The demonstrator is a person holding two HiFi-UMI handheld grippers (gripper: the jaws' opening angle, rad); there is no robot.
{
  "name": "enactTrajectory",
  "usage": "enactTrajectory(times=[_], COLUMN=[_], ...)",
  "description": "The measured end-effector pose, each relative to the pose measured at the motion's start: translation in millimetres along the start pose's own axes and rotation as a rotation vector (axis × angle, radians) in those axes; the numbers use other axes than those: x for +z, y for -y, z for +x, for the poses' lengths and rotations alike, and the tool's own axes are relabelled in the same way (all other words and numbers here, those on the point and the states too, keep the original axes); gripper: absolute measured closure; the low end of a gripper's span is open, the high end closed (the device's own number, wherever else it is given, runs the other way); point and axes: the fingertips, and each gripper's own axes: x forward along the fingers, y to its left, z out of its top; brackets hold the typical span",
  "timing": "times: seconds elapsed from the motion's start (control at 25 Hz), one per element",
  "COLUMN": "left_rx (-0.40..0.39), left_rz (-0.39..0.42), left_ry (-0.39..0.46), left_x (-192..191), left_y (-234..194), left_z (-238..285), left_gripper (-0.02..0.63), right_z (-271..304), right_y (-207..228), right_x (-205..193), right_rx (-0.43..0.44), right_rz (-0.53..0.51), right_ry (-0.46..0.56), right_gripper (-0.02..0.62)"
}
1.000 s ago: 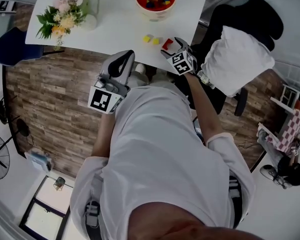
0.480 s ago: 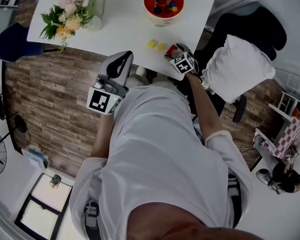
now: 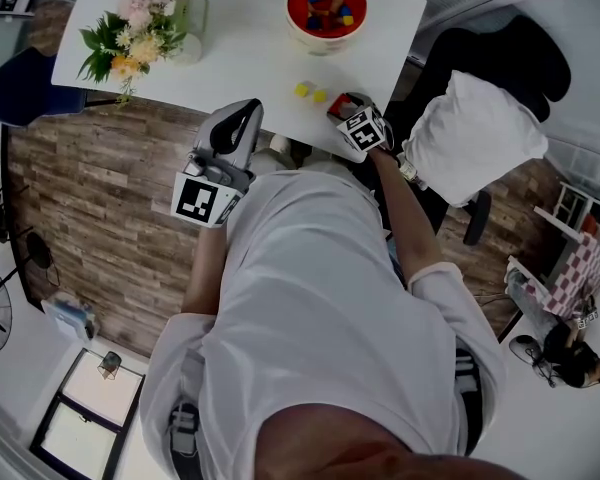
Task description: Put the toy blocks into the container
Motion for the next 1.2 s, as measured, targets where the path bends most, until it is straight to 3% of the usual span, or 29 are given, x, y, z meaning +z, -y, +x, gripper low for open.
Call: enactTrajectory(times=[0.24,0.84,1.2], left_rx=[0.005,-0.003,0.003], left_rz=[-0.004,-0.009,-0.011], left_ry=[0.007,0.025,0.04], left_x=[0,-2,4], left_y=[-3,-9,-16], left_z=[0,-2,-7], left_gripper=[0.612,0.612,0.612], right_z=[-6,-68,-108], right_y=[-5,2,8], right_x=[9,93,146], right_rx=[0.043,0.006,-0.045], right_rz=[0.057,0.1,0.047], right_ry=[0.048,0.307,0.431], right_gripper=[0.293,0.293,0.295])
